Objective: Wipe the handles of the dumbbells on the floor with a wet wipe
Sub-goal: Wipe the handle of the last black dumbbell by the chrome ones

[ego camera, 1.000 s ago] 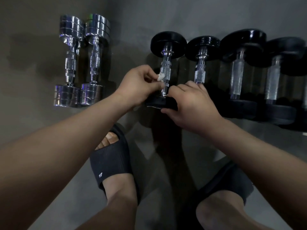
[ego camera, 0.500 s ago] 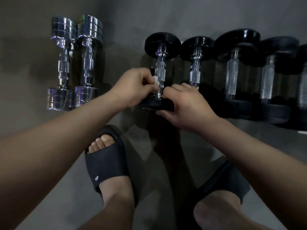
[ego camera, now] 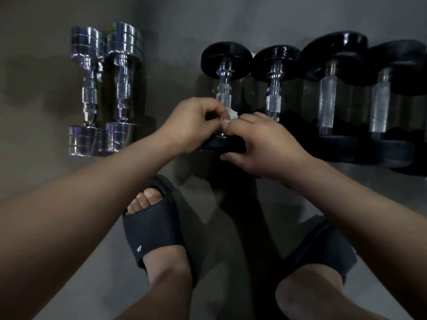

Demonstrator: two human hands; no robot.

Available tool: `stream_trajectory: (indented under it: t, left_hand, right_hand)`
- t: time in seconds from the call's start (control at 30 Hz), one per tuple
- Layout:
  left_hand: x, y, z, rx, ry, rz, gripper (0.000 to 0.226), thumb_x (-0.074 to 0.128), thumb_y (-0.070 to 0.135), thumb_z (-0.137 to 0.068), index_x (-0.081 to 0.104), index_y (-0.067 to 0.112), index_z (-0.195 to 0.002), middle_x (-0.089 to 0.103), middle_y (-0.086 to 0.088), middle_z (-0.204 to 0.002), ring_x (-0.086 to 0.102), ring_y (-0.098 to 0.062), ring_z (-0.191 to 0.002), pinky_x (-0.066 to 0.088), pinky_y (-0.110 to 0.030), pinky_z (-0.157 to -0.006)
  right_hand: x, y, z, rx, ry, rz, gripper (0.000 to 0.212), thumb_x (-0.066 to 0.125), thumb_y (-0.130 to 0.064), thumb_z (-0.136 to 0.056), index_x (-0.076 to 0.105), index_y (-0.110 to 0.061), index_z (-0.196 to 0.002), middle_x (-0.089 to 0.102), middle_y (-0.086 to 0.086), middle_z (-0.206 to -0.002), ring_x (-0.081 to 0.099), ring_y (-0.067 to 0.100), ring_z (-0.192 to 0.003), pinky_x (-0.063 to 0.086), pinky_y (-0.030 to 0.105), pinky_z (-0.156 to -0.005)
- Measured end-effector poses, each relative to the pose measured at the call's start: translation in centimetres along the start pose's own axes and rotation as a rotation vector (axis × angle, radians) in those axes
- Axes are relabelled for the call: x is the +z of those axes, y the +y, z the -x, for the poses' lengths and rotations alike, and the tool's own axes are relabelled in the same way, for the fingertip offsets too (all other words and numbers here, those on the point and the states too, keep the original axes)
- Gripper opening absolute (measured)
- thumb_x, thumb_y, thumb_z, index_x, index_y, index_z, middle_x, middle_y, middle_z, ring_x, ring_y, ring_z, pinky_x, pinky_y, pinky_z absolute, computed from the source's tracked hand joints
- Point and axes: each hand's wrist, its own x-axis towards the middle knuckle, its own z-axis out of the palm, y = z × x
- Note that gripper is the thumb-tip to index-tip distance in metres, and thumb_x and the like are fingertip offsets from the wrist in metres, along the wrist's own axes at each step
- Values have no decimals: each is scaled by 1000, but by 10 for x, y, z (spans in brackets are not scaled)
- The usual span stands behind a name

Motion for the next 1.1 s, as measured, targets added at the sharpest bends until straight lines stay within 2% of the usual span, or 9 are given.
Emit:
stream_trajectory:
  t: [0.07, 0.23, 0.37, 0.43, 0.57, 0.73, 0.83, 0.97, 1.1]
  left_hand:
    - [1, -1, -3, -2, -3, -23, 14, 78, 18, -83, 70, 29, -84, 71, 12, -82, 66, -1, -78, 50, -19, -75]
    - [-3, 7, -28, -55, 195, -78, 13, 80, 29, -83, 69, 23, -86, 62, 13, -75, 56, -1, -66, 34, -4, -61]
    - [-3, 5, -28, -35, 209, -136, 15, 79, 32, -83, 66, 25, -85, 61, 7, -91, 56, -7, -81, 38, -8, -69]
    - [0, 1, -21, -66, 188, -120, 17, 81, 33, -82, 66, 25, -83, 65, 8, -85, 58, -6, -76, 44, -16, -71]
    - [-1, 0, -19, -116, 157, -175, 19, 84, 34, -79, 67, 25, -76, 61, 17, -70, 55, 3, -65, 36, -4, -59]
    - [2, 12, -44, -172, 338, -50, 19, 81, 37, -80, 66, 25, -78, 65, 12, -71, 59, -1, -65, 37, -6, -57]
    - [1, 11, -52, -179, 415, -43, 20, 81, 38, -79, 73, 21, -85, 67, 7, -78, 60, -5, -67, 39, -7, -59]
    - [6, 11, -30, -63, 406, -25, 16, 77, 30, -83, 67, 22, -92, 68, 5, -86, 63, -8, -80, 52, -23, -78]
    - [10, 10, -20, 57, 378, -105, 13, 72, 26, -88, 74, 21, -100, 69, 4, -87, 62, -5, -81, 49, -19, -79]
  right_hand:
    - [-1, 5, 0, -8, -21, -54, 47, 80, -47, -73, 59, -30, -112, 61, -2, -97, 58, 27, -94, 46, 32, -82]
    - [-7, 22, -2, -40, -113, -141, 42, 74, -54, -77, 61, -29, -108, 54, -13, -98, 59, 16, -93, 53, 39, -76]
    - [-4, 23, 3, -59, -62, -4, 41, 69, -57, -80, 59, -27, -107, 56, -11, -99, 58, 17, -96, 49, 33, -71]
    - [-2, 20, 5, -45, -37, 72, 42, 65, -60, -80, 57, -28, -106, 57, -10, -100, 57, 18, -99, 41, 30, -67]
    - [-2, 17, 5, -33, -22, 113, 43, 60, -63, -78, 56, -30, -105, 57, -10, -100, 58, 19, -100, 44, 31, -66]
    - [-3, 16, 6, -16, 0, 108, 43, 60, -64, -77, 58, -32, -105, 58, -11, -99, 59, 17, -98, 41, 29, -66]
    - [-2, 17, 6, -18, 3, 108, 42, 60, -64, -78, 59, -32, -105, 58, -11, -98, 60, 16, -97, 45, 30, -66]
    - [-1, 17, 7, -22, 15, 125, 44, 58, -65, -78, 59, -31, -105, 59, -10, -98, 60, 17, -98, 48, 32, -67]
    - [0, 17, 7, -27, 29, 128, 43, 57, -65, -78, 59, -31, -104, 58, -10, -97, 60, 19, -97, 50, 34, -66]
